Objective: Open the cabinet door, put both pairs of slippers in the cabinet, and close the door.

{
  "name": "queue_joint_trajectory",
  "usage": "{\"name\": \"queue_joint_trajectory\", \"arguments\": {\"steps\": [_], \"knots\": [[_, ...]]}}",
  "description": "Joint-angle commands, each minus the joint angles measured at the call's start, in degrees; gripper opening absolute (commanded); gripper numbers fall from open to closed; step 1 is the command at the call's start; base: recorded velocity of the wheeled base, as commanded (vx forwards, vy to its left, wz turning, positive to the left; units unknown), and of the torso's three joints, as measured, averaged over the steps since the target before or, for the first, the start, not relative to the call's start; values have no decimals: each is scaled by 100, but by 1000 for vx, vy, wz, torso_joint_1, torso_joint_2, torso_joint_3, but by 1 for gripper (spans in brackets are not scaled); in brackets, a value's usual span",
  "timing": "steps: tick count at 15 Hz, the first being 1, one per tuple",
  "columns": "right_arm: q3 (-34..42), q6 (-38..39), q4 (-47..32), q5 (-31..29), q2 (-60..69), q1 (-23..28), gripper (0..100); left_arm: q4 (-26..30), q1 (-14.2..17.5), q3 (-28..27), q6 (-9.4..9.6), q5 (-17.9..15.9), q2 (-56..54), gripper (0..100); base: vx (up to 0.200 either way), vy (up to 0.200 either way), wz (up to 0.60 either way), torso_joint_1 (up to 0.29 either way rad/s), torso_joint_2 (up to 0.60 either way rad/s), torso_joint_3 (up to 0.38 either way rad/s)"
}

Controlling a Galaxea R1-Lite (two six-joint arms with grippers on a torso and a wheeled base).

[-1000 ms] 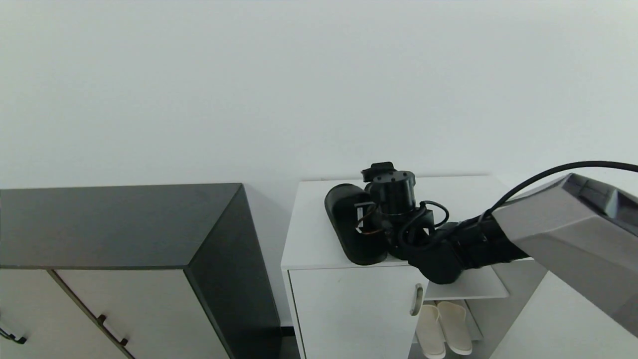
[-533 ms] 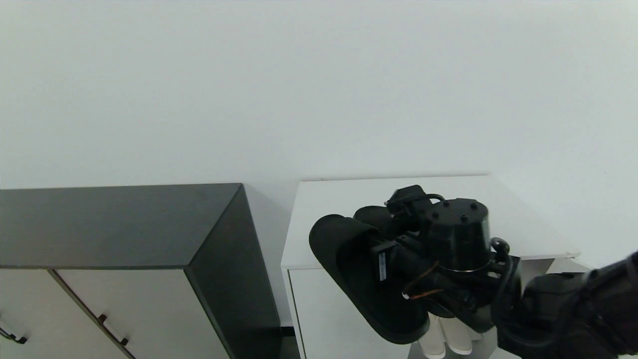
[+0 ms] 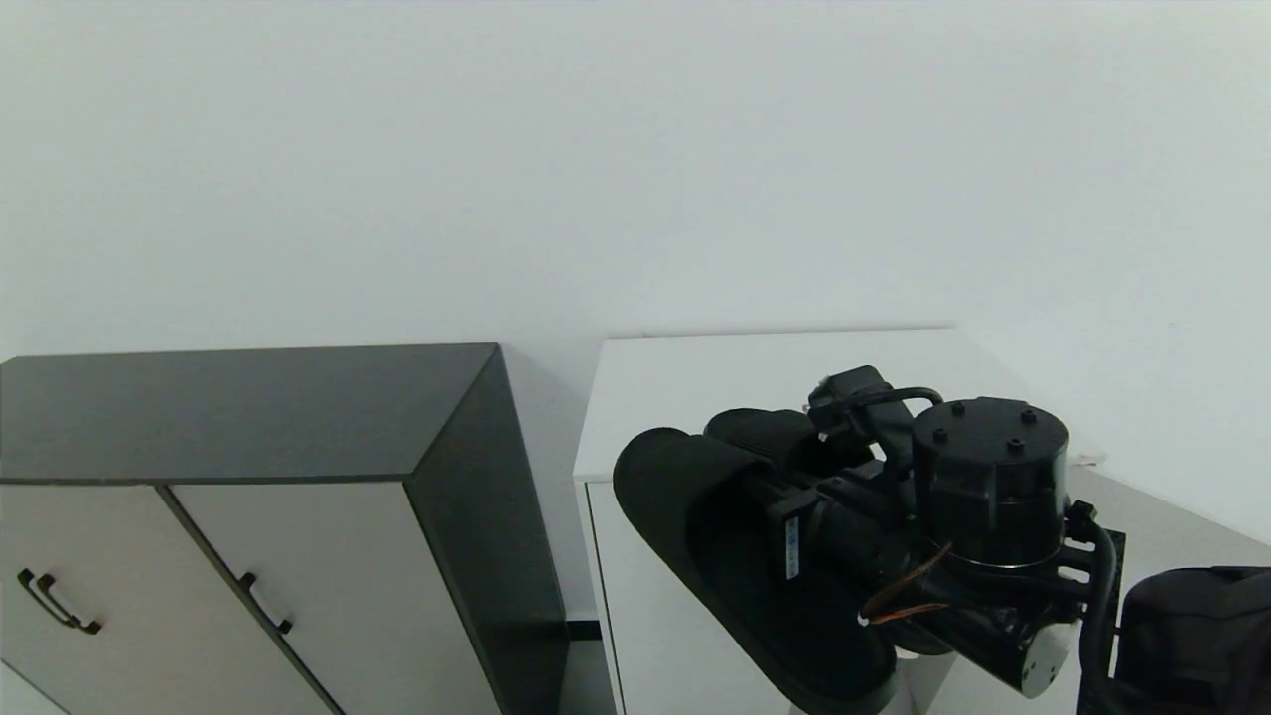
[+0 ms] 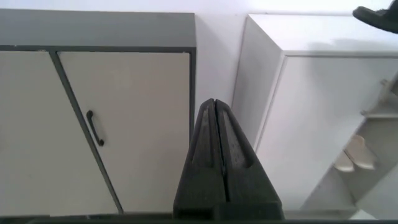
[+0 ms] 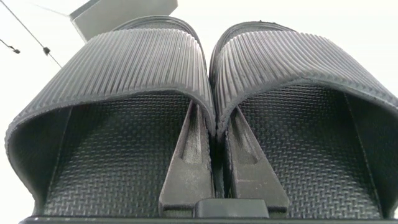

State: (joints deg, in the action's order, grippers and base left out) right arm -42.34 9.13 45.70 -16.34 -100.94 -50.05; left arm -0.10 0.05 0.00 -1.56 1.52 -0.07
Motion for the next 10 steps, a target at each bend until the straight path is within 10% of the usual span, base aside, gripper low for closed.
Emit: {"name": "queue_joint_trajectory", "arguments": {"steps": [1,10], "knots": [[24,1,9,-1,30,-4,0,1,4,0,-2,6,7,0,-200,0,0,2,7,2],[182,1,9,-1,22,-4,0,1,4,0,-2,6,7,0,-44,0,0,0,1,-1]]}}
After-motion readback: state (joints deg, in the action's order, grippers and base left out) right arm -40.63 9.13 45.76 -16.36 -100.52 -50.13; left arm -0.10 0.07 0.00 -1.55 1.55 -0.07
